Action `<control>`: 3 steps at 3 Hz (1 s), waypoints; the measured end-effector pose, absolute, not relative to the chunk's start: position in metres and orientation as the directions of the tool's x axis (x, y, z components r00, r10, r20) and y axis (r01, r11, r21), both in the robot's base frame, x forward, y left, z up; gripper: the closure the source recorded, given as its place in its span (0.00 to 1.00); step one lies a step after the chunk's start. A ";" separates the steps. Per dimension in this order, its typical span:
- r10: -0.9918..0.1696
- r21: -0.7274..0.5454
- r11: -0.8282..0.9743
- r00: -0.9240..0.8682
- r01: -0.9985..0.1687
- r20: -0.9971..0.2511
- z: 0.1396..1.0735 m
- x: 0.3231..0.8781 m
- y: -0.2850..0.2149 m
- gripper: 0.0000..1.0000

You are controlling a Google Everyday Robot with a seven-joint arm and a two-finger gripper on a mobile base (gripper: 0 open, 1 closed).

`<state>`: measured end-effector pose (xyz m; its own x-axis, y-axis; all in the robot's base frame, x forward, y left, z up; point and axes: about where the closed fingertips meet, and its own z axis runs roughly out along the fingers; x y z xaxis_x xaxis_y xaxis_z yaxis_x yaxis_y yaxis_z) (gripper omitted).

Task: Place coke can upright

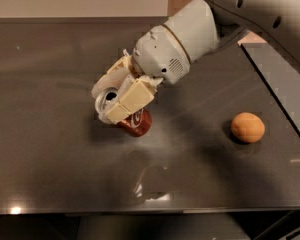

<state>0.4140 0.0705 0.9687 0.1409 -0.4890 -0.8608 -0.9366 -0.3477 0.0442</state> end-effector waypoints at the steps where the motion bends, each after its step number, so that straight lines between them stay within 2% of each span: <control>1: -0.423 0.048 -0.324 0.099 -0.945 -0.901 0.963 0.423 0.077 1.00; 3: -0.316 0.137 -0.233 -0.058 -0.963 -0.947 0.947 0.445 0.086 1.00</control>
Offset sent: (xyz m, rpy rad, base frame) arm 0.0410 0.0133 -0.0227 0.2204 0.1751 -0.1744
